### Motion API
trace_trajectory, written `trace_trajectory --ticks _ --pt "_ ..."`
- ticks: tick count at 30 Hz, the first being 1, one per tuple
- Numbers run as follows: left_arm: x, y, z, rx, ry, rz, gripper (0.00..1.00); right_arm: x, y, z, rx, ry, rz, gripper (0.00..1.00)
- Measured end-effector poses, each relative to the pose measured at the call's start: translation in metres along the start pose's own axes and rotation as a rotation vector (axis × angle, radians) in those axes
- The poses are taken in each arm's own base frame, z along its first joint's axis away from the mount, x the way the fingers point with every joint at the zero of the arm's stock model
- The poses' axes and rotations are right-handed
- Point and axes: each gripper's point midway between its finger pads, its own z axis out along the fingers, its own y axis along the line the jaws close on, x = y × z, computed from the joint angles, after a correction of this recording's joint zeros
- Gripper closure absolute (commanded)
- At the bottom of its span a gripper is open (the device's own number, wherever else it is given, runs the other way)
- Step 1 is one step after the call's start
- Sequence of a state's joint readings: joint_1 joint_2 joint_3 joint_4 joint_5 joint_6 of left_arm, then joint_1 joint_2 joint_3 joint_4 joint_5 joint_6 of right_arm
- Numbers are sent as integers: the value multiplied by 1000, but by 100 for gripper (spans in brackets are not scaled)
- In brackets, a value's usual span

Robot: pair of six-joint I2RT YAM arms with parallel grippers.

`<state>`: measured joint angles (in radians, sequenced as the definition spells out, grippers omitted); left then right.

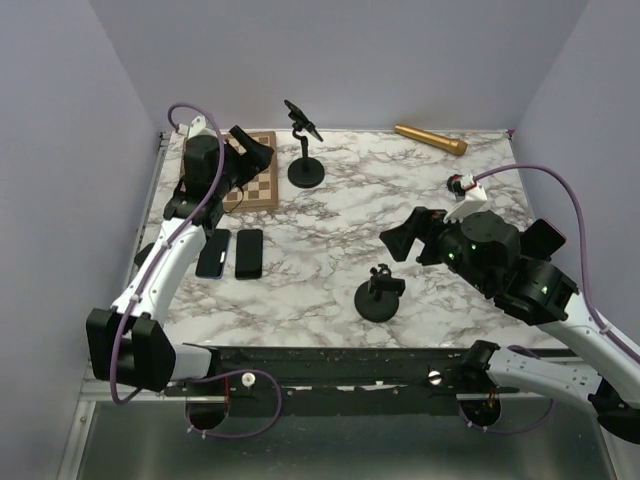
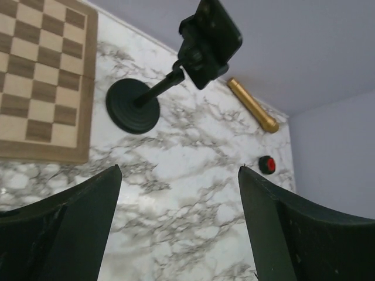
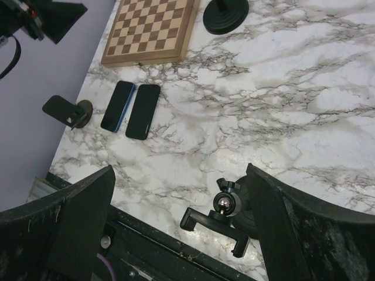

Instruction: Remove the phone from the phone stand

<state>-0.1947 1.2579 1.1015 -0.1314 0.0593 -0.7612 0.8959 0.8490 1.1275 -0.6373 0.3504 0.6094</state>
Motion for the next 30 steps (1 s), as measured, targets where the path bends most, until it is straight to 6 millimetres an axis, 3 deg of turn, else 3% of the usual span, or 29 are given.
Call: trace_trajectory --ticks 6,11,20,24,30 --pt "-29 -45 52 71 -46 -133 1 -5 1 -6 -12 -18 16 0" --pt "-36 -59 90 58 -82 -173 1 -13 4 -10 -20 -35 25 0" --pt "-20 -53 163 -9 -97 -136 2 -17 3 -11 -1 -38 22 0" --pt "-16 -48 186 -30 -104 -106 4 -13 -1 -11 16 -25 15 0" --pt "-17 -44 203 -60 -124 -79 7 -11 -4 -11 29 -18 10 0"
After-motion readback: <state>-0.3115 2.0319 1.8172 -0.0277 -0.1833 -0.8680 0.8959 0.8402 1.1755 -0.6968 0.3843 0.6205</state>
